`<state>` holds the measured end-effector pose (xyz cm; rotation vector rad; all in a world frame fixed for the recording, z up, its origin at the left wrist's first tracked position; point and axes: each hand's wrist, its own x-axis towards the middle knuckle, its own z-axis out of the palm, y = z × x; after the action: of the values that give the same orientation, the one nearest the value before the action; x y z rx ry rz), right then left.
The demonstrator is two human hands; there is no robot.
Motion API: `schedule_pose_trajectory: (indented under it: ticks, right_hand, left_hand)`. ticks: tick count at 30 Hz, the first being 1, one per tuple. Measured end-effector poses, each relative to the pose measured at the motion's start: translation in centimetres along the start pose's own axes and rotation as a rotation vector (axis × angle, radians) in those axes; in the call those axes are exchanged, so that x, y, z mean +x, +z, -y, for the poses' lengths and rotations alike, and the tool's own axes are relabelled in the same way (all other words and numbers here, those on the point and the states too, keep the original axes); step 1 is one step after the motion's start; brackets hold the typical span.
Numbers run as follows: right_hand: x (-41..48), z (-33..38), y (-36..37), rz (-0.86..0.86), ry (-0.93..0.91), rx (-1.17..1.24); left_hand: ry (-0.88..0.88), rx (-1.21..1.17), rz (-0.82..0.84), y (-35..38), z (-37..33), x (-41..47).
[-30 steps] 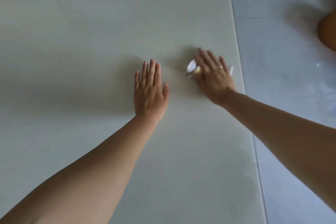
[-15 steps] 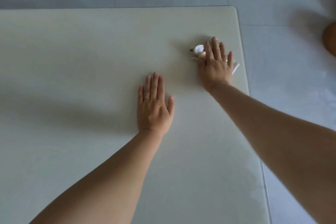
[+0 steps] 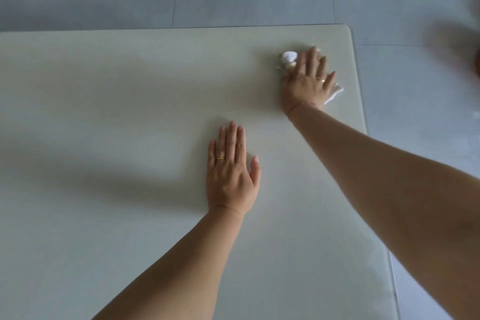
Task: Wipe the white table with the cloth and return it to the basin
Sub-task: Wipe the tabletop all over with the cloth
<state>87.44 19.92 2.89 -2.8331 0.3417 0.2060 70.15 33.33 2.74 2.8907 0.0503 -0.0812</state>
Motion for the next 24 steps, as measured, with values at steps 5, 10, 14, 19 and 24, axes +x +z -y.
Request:
schedule_pose_trajectory:
  ticks: [5, 10, 14, 19, 24]
  right_hand:
    - [-0.2, 0.0, -0.7, 0.151, -0.639, -0.118]
    - [6.4, -3.8, -2.9, 0.059, -0.183, -0.022]
    - [5.1, 1.3, -1.3, 0.05, -0.002, 0.033]
    - [4.9, -0.7, -1.7, 0.127, -0.589, -0.149]
    - [9.6, -4.6, -3.5, 0.031, -0.017, -0.001]
  left_hand:
    - [-0.002, 0.003, -0.003, -0.1, 0.0, 0.0]
    - [0.016, 0.026, -0.016, 0.0, 0.1, 0.2]
    - [0.008, 0.034, -0.014, 0.0, 0.2, 0.2]
    - [0.01, 0.037, -0.017, -0.1, 0.2, 0.2]
    - [0.012, 0.038, -0.019, -0.1, 0.3, 0.3]
